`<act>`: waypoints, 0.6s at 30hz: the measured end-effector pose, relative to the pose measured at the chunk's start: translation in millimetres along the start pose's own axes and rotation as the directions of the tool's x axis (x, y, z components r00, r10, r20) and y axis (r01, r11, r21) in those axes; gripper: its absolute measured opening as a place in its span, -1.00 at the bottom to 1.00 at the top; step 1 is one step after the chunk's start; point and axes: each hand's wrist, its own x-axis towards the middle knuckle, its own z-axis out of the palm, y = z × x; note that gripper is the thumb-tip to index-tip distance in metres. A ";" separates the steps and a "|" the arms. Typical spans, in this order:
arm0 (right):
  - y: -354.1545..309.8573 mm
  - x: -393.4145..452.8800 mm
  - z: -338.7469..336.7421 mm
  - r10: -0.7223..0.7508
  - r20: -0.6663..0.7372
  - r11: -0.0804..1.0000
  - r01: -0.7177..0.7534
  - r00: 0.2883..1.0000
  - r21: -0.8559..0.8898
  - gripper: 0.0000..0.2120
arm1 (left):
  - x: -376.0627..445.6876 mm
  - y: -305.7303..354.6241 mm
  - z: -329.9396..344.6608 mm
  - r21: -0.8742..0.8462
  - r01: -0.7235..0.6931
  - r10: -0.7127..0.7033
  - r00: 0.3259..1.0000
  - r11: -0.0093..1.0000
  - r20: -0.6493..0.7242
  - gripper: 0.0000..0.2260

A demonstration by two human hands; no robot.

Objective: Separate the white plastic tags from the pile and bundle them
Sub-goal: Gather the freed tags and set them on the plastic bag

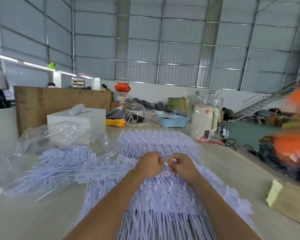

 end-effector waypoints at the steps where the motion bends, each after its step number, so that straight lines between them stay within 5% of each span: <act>1: 2.6 0.4 -2.3 -0.022 0.019 1.000 0.022 1.000 -0.016 -0.91 | -1.8 1.6 -0.1 0.022 -0.019 0.020 1.000 1.000 -0.019 -0.73; 9: 12.0 1.4 -0.5 -0.161 0.061 0.972 0.169 0.985 -0.161 -0.88 | -9.8 8.9 -10.7 0.112 0.014 -0.019 0.999 0.994 0.045 -0.78; 14: 4.4 -1.0 -0.3 -0.265 0.053 0.942 0.271 0.963 -0.198 -0.80 | -12.4 5.8 -22.2 -0.164 0.104 -0.090 0.991 0.981 0.096 -0.61; 18: -12.5 -2.1 -1.2 -0.471 0.100 0.806 0.473 0.876 -0.356 -0.93 | -11.7 5.9 -27.7 -0.440 0.170 -0.131 0.984 0.882 0.117 -0.62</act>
